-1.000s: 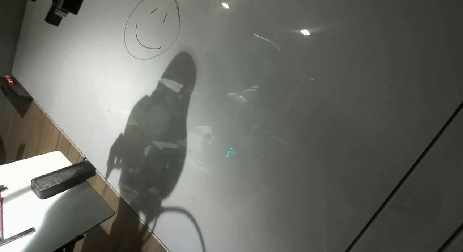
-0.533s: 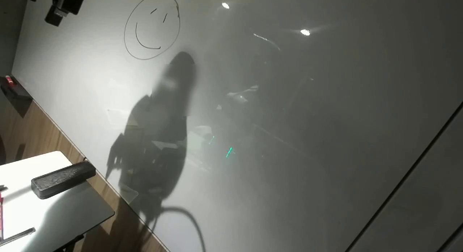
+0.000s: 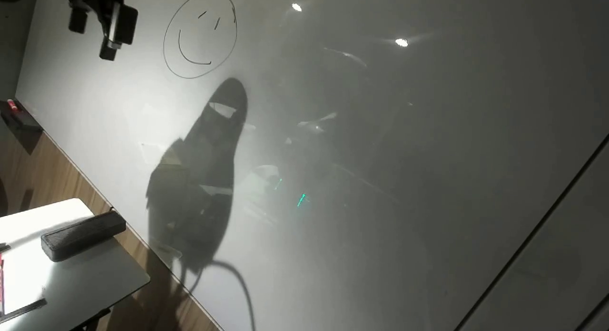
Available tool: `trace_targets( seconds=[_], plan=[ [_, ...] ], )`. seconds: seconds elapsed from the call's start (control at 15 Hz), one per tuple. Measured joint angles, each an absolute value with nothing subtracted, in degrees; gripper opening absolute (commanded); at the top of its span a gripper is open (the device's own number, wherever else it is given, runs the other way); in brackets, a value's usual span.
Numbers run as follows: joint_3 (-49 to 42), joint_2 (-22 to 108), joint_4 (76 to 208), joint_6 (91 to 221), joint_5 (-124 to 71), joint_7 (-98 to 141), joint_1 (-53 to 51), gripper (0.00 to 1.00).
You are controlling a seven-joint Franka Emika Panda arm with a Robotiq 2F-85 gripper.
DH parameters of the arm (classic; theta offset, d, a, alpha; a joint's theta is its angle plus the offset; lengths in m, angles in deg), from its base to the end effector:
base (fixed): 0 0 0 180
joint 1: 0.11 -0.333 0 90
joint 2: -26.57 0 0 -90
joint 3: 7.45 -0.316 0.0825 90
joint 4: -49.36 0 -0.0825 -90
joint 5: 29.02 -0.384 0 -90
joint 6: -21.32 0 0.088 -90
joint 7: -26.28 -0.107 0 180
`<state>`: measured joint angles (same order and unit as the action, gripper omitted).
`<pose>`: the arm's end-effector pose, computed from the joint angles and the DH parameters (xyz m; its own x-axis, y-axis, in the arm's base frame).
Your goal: Erase the drawing on the whiteboard
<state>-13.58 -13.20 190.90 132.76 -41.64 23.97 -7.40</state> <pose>0.3458 0.1031 0.5395 0.9830 0.0979 0.1556 0.1219 -0.9807 -0.1530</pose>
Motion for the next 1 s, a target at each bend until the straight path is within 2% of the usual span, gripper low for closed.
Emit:
trace_targets(
  seconds=[0.33, 1.0],
  plan=[
    [-14.2, -8.2, 197.6, 151.8, -34.8, 24.6, -6.2, 1.0],
    [-13.3, 1.0, 209.1, 163.8, -31.5, 23.6, -2.9, 1.0]
  ],
)
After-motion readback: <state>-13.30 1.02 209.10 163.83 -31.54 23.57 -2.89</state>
